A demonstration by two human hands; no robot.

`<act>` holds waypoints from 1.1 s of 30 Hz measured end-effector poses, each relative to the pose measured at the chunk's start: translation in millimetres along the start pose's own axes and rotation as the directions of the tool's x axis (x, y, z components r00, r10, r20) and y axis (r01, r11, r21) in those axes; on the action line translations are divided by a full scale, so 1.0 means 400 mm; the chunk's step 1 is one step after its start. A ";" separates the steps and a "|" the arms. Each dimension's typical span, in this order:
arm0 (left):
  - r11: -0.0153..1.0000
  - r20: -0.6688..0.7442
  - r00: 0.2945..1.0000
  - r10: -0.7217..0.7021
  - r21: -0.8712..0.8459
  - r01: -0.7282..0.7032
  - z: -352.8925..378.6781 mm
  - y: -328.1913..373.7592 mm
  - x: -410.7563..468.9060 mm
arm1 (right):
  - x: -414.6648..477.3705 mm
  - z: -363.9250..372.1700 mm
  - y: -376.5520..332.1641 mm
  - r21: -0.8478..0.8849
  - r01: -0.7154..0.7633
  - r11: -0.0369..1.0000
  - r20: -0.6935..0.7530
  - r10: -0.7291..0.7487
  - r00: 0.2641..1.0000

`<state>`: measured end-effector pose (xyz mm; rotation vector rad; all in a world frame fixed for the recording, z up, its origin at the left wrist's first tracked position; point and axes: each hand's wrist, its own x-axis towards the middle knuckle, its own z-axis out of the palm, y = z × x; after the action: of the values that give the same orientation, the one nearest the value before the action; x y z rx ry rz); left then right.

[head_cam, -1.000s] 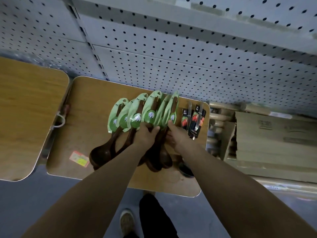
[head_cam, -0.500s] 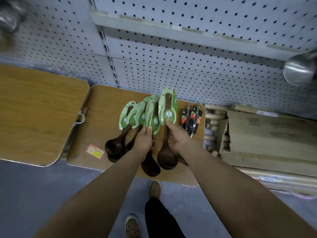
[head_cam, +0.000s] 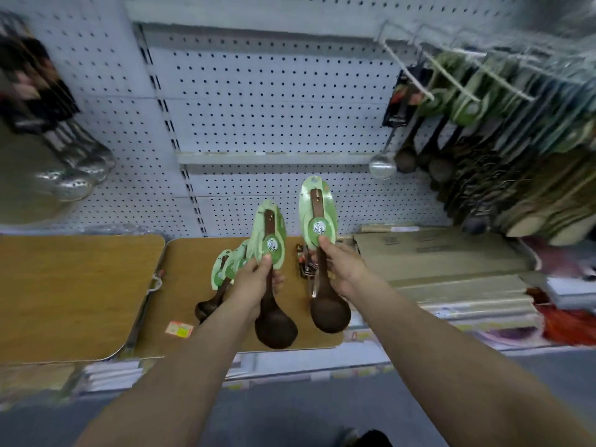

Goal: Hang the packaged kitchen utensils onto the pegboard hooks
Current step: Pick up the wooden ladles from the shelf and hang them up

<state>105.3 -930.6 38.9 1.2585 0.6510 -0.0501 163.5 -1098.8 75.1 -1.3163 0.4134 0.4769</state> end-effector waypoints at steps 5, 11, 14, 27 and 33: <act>0.997 0.014 0.997 0.073 0.020 -0.073 0.089 0.045 -0.073 | -0.084 -0.067 -0.095 0.024 0.076 0.997 0.036 -0.077 0.996; 0.982 -0.064 0.983 0.174 -0.064 -0.178 0.252 0.058 -0.163 | -0.133 -0.203 -0.186 -0.017 0.142 0.990 0.082 -0.140 0.987; 0.973 -0.073 0.977 0.201 -0.097 -0.207 0.355 0.037 -0.201 | -0.156 -0.319 -0.228 -0.008 0.183 0.983 0.117 -0.181 0.977; 0.940 -0.030 0.964 0.264 -0.218 -0.264 0.841 -0.064 -0.372 | -0.169 -0.842 -0.397 0.095 0.294 0.951 0.073 -0.301 0.951; 0.925 -0.018 0.950 0.313 -0.222 -0.309 0.968 -0.045 -0.402 | -0.142 -0.941 -0.462 0.180 0.360 0.916 0.044 -0.373 0.927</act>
<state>132.2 -1331.6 160.0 1.1289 0.4216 0.2690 210.8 -1506.2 178.8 -1.1714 0.1313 0.1714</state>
